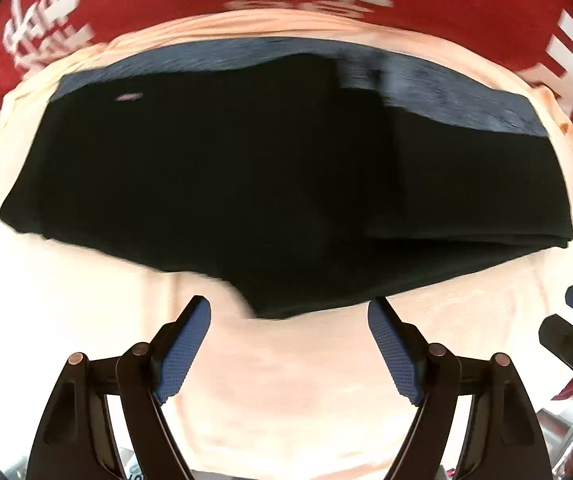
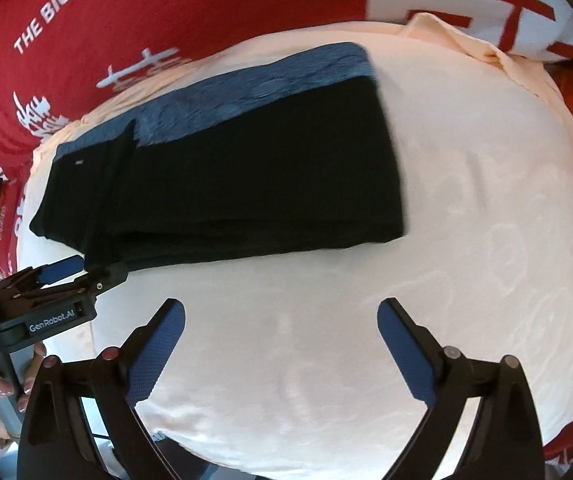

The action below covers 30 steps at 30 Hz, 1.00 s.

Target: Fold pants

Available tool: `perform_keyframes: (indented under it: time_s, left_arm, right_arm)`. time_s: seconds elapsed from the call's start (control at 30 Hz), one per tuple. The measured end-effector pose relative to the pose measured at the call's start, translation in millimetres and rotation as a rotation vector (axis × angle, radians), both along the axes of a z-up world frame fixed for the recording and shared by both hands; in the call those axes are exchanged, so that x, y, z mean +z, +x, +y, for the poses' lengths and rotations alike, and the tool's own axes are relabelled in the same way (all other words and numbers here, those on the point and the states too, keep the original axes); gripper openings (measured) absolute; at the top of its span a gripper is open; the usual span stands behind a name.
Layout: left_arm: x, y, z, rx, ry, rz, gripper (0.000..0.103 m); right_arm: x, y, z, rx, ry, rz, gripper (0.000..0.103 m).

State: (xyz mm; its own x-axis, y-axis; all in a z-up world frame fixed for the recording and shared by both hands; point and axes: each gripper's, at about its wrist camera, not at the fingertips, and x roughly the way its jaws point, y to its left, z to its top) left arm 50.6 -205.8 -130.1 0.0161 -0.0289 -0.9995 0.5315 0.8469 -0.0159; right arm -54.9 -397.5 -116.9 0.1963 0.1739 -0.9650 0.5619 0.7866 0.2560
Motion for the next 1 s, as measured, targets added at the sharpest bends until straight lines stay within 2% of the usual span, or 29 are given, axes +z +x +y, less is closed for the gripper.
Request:
perform_keyframes:
  time_s: [0.13, 0.27, 0.43, 0.57, 0.77, 0.93, 1.0]
  left_arm:
    - [10, 23, 46, 0.031, -0.004, -0.017, 0.082]
    - [15, 43, 86, 0.074, -0.001, -0.036, 0.082]
    - [12, 72, 129, 0.15, 0.014, -0.056, 0.082]
    - [8, 91, 153, 0.222, -0.01, -0.061, 0.082]
    - [-1, 116, 177, 0.322, -0.037, -0.051, 0.082]
    - [-5, 124, 186, 0.351, -0.052, -0.043, 0.082]
    - [-13, 140, 195, 0.358, -0.055, -0.038, 0.082]
  right_arm:
    - [7, 21, 32, 0.01, -0.014, 0.012, 0.098]
    - [8, 52, 73, 0.016, 0.015, 0.011, 0.098]
    - [5, 98, 130, 0.098, 0.033, 0.016, 0.098]
    - [2, 126, 165, 0.178, 0.049, 0.035, 0.098]
    - [-5, 148, 186, 0.26, 0.051, 0.071, 0.098]
    - [-10, 161, 190, 0.296, 0.047, 0.092, 0.098]
    - [-10, 163, 190, 0.3, 0.049, 0.097, 0.098]
